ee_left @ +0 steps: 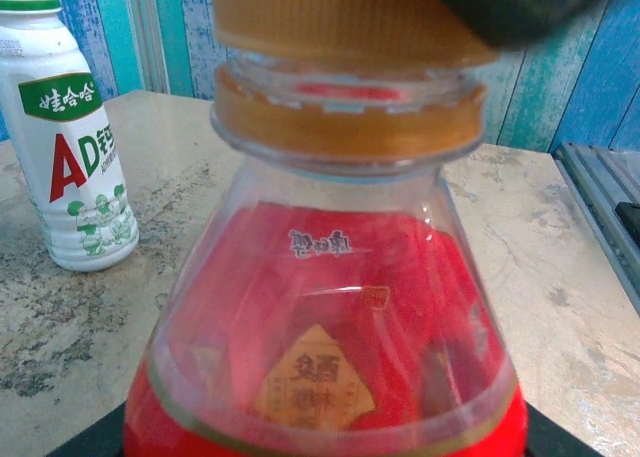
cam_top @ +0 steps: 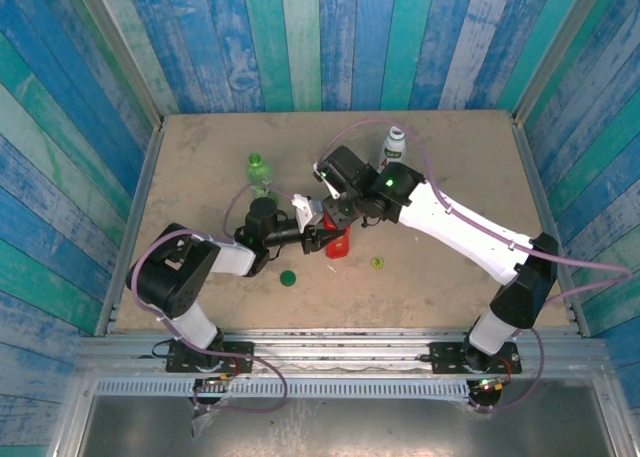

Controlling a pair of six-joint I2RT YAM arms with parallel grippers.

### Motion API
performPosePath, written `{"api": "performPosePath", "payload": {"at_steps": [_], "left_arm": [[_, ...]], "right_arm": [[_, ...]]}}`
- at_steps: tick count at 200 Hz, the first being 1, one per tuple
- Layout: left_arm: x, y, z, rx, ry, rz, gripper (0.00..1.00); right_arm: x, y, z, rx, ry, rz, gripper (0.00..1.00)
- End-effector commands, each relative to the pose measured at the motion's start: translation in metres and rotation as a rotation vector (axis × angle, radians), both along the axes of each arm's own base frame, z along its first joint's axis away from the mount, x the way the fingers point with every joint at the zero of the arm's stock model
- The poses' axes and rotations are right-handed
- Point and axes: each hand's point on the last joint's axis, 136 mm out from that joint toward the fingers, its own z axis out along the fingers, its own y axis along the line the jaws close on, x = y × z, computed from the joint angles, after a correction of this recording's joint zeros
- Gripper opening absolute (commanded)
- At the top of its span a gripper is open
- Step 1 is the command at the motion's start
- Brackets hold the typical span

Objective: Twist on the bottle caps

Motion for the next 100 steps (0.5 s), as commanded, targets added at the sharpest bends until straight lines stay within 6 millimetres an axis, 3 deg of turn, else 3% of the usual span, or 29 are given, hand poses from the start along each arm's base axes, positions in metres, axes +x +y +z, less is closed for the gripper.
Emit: {"api": "performPosePath", "payload": {"at_steps": [1,14,31,100], "left_arm": [[-0.010,0.004,-0.027,0.061,0.123,-0.002,0.53],[-0.014,0.003,-0.026,0.056,0.123,-0.021,0.53],[-0.021,0.001,-0.023,0.043,0.122,-0.061,0.53],[-0.043,-0.003,-0.020,0.043,0.115,-0.210,0.55]], "right_arm": [[-0.012,-0.004,0.012,0.032,-0.008,0.051,0.54],[-0.020,0.005,0.035,0.107,-0.057,0.160,0.61],[-0.028,0.004,0.051,0.154,-0.122,0.263,0.67],[-0.070,-0.006,0.042,0.246,-0.229,0.832,0.63]]}}
